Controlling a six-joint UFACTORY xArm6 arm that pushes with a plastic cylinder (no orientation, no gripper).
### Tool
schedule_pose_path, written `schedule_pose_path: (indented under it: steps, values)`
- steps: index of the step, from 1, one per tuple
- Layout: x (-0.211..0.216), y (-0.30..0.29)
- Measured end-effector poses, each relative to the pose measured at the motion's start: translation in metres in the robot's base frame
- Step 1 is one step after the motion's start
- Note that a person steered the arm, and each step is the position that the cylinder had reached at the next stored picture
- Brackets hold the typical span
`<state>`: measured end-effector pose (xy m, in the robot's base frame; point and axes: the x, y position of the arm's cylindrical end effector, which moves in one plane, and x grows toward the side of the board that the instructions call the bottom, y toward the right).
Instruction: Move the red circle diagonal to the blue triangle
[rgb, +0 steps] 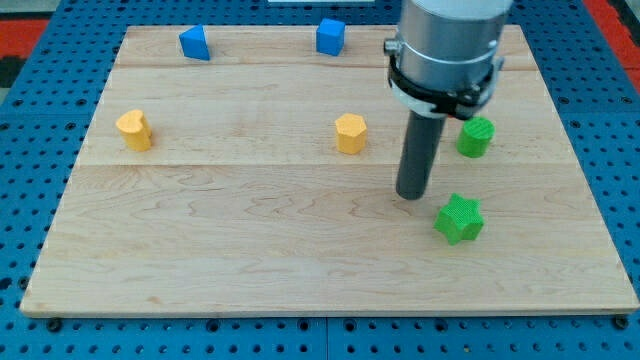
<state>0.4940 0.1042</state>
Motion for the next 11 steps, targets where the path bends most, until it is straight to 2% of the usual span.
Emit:
schedule_pose_path:
  steps: [1,2,3,4,5,6,7,11]
  values:
    - [0.014,0.05]
    - [0.011,0.06]
    - [-0.013,0.08]
    - [-0.026,0.137]
    - [-0.059,0.19]
    - [-0.113,0.189]
    - [-0.141,0.147]
    - [-0.159,-0.006]
